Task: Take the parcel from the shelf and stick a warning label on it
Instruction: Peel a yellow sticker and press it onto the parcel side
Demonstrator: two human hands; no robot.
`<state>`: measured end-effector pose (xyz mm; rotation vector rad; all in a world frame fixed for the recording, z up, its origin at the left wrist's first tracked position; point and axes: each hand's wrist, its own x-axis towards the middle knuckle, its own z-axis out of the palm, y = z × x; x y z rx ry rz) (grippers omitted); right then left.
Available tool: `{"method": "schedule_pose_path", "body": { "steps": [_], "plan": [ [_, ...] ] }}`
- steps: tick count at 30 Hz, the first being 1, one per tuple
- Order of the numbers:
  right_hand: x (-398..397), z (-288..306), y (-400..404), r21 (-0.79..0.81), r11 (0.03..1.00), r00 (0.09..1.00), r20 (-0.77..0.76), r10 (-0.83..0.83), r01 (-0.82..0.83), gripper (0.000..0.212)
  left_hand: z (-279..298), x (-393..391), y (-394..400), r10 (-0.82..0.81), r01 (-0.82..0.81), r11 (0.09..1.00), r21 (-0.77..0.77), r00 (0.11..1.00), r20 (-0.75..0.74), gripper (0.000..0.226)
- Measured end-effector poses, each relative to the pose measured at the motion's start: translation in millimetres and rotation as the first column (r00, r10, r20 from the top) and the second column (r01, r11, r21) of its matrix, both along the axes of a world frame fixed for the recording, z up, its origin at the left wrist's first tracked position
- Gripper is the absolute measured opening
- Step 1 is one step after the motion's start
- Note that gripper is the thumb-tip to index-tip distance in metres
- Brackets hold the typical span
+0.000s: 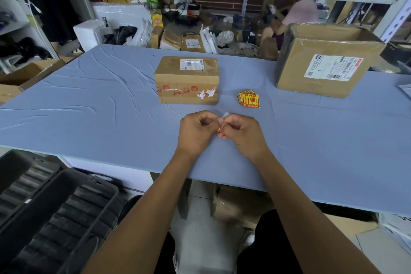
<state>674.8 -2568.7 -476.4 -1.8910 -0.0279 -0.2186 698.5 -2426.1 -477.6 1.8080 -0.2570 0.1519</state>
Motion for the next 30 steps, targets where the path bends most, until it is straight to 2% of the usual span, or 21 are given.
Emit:
{"method": "schedule_pose_path", "body": {
  "steps": [4, 7, 14, 18, 25, 30],
  "plan": [
    [-1.0, 7.7, 1.6, 0.148, 0.989, 0.997, -0.071, -0.01, 0.02, 0.024, -0.2, -1.4, -0.6, -0.026, 0.025, 1.0, 0.013, 0.999, 0.021, 0.01],
    [-0.8, 8.7, 0.8, 0.122, 0.992, 0.997, -0.072, -0.032, 0.041, 0.024, -2.0, -2.3, -2.0, -0.049, 0.048, 0.998, 0.031, 0.998, 0.044, 0.011],
    [2.4, 4.6, -0.6, 0.093, 0.996, 0.999, -0.053, -0.003, 0.008, 0.03, -1.8, -2.3, -1.9, -0.044, 0.044, 0.998, -0.047, 0.999, 0.013, 0.014],
    [1.8, 2.7, -1.3, 0.077, 0.997, 1.0, -0.024, 0.017, -0.015, 0.028, -2.6, -1.3, -1.5, -0.023, 0.024, 0.999, -0.046, 1.0, 0.018, 0.007],
    [2.3, 3.3, -4.4, 0.217, 0.976, 1.0, 0.008, -0.008, 0.006, 0.023, -2.2, -2.0, -1.0, -0.038, 0.038, 0.999, -0.012, 0.998, 0.06, 0.009],
    [2.2, 2.9, -5.4, 0.194, 0.981, 1.0, 0.012, 0.023, -0.025, 0.021, -2.5, -2.6, -0.9, -0.051, 0.052, 0.998, -0.025, 0.998, 0.045, 0.007]
  ]
}}
